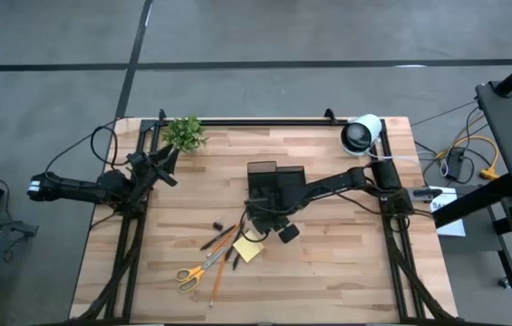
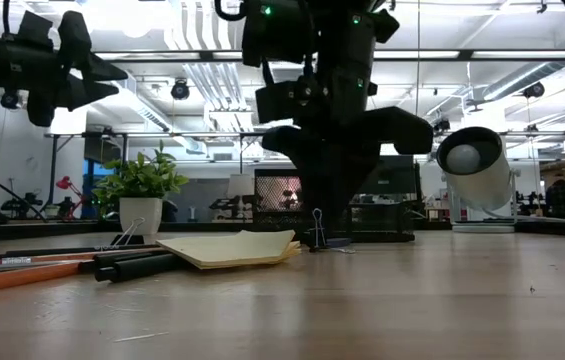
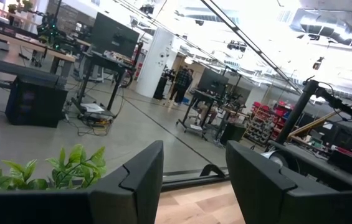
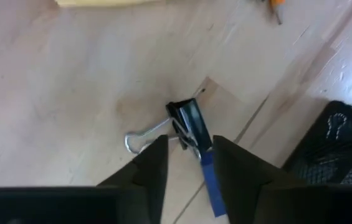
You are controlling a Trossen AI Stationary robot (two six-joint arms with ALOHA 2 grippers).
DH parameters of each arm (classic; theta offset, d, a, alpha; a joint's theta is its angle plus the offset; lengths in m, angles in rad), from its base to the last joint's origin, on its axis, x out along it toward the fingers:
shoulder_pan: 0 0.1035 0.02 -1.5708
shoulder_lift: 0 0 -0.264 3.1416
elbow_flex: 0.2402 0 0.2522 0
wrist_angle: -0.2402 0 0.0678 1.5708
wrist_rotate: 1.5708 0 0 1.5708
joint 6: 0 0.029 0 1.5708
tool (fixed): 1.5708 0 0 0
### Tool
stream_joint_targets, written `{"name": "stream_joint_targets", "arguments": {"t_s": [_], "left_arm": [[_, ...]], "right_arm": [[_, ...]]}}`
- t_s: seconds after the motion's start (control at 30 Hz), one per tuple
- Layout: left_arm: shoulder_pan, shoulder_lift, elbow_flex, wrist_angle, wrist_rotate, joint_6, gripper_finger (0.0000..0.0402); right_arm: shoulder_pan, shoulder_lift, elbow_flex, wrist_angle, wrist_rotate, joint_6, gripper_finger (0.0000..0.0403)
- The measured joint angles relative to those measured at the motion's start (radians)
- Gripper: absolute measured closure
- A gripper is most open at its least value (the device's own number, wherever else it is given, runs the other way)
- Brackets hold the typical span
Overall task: Pick and place office supplies into organizer
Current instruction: Put the right black binder clip into the black desk organizer
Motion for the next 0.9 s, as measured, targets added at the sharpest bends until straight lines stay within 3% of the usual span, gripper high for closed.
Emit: {"name": "stream_joint_targets", "arguments": {"t_s": [0.27,0.5,0.77,0.9], "left_arm": [[0.000,0.000,-0.003,0.000,0.000,0.001,0.0243],[0.000,0.000,-0.005,-0.001,0.000,0.001,0.0243],[0.001,-0.002,-0.002,0.001,0.001,0.001,0.0243],[0.001,-0.005,-0.002,0.000,0.000,0.001,0.0243]], "right_arm": [[-0.003,0.000,0.001,-0.007,-0.033,-0.007,0.0390],[-0.029,-0.009,0.011,-0.019,-0.020,0.068,0.0394],[-0.087,-0.136,0.077,-0.028,0.130,0.234,0.0394],[-0.153,-0.126,0.065,-0.060,0.070,0.334,0.0394]]}}
